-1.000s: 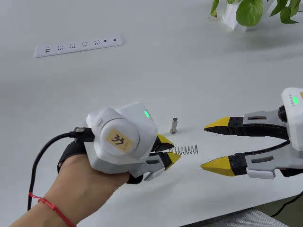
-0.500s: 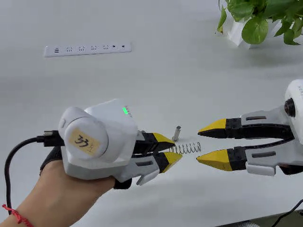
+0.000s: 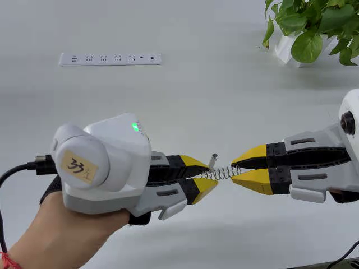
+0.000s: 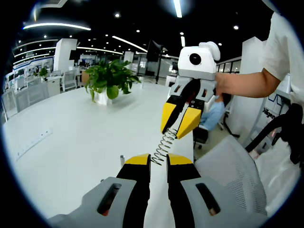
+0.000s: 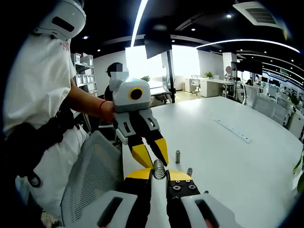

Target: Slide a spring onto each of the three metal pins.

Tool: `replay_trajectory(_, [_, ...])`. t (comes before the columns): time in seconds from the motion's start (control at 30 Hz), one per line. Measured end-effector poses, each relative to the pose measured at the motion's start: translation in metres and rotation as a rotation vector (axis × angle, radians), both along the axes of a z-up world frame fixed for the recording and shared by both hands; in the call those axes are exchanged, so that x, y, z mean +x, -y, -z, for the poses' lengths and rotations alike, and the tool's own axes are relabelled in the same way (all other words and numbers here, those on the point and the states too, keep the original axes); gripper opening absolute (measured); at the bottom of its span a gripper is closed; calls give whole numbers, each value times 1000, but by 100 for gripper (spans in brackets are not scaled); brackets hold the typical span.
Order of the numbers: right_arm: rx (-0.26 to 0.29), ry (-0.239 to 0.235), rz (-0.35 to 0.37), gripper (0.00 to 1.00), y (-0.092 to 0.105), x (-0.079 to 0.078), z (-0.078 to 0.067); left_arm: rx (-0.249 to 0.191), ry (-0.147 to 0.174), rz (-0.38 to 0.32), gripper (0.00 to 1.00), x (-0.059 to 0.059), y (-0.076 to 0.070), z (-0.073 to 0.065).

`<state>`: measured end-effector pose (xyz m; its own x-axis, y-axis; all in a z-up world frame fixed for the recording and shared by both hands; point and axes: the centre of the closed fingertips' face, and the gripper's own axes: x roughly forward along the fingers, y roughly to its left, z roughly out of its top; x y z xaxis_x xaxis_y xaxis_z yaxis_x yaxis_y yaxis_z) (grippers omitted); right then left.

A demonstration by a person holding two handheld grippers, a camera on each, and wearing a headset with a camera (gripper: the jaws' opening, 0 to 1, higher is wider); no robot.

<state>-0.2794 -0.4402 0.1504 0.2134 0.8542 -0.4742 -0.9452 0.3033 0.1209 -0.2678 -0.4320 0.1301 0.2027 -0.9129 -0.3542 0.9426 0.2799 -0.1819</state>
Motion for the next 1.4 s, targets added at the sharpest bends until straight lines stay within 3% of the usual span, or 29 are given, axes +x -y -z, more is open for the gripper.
replay_trajectory(0.37, [-18, 0, -16, 7, -3, -2, -3, -25, -3, 3, 9, -3, -1, -2])
replay_trajectory(0.67, [-21, -1, -22, 7, -5, -1, -7, -17, 14, 23, 8, -8, -1, 1])
replay_trajectory(0.83, [-27, -4, -32, 7, -9, -2, -8, -24, 7, 22, 8, -7, 1, 2])
replay_trajectory(1.4, [-40, 8, -76, 7, -21, -1, -17, -3, 53, 60, 7, -14, 1, 1])
